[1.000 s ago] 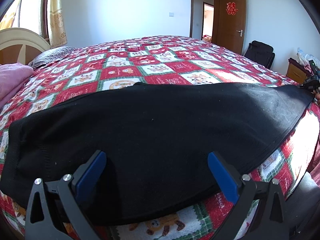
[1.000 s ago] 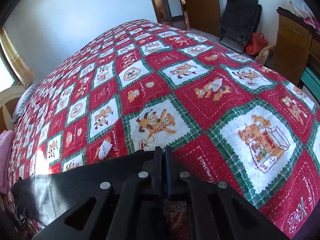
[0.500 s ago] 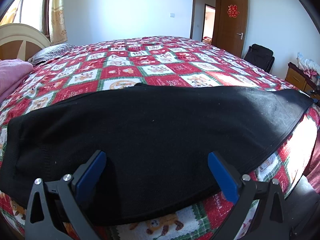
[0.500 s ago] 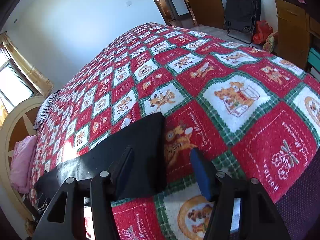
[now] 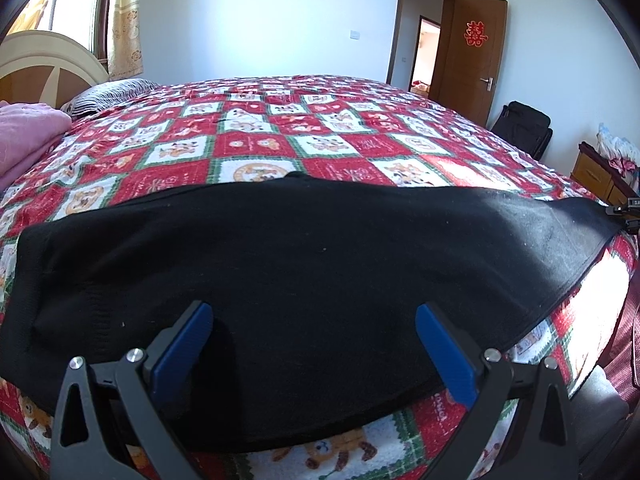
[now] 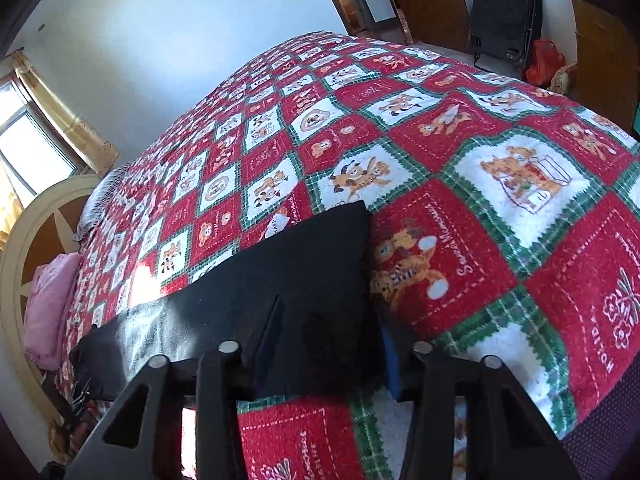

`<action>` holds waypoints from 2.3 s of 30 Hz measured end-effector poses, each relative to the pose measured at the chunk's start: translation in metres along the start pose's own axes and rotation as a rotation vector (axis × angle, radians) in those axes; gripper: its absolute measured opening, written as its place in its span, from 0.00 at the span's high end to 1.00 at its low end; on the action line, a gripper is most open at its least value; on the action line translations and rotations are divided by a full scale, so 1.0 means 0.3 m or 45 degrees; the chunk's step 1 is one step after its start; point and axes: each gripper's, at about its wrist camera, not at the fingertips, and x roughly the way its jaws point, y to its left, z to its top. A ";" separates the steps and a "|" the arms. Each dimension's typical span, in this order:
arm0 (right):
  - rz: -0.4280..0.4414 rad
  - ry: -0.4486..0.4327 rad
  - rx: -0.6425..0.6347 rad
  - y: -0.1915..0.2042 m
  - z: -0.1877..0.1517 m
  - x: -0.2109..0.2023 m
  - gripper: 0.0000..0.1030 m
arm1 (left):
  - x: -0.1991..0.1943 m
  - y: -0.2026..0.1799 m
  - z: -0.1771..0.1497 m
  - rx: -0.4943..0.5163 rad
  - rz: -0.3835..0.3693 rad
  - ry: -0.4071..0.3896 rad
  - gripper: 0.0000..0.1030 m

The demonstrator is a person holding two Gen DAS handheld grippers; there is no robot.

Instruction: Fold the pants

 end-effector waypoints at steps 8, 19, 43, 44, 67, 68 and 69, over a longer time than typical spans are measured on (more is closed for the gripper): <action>0.030 -0.043 0.022 -0.008 -0.017 -0.018 0.85 | -0.001 0.004 0.002 -0.009 -0.014 0.002 0.00; 0.058 -0.172 -0.042 0.117 -0.012 -0.099 0.88 | -0.003 0.013 0.003 -0.025 -0.023 0.004 0.00; 0.277 -0.133 -0.338 0.646 -0.083 -0.054 0.89 | -0.036 0.085 0.034 -0.123 -0.047 -0.019 0.00; 0.283 -0.120 -0.352 0.669 -0.092 -0.039 0.89 | -0.036 0.086 0.035 -0.123 -0.049 -0.021 0.00; 0.304 0.263 -0.685 1.028 -0.422 0.397 0.87 | -0.076 -0.013 0.065 -0.046 -0.174 -0.045 0.00; 0.302 0.271 -0.705 1.027 -0.434 0.406 0.87 | -0.074 -0.027 0.067 -0.040 -0.185 -0.043 0.00; 0.319 0.267 -0.712 1.023 -0.437 0.401 0.84 | -0.068 -0.042 0.071 -0.039 -0.204 -0.035 0.00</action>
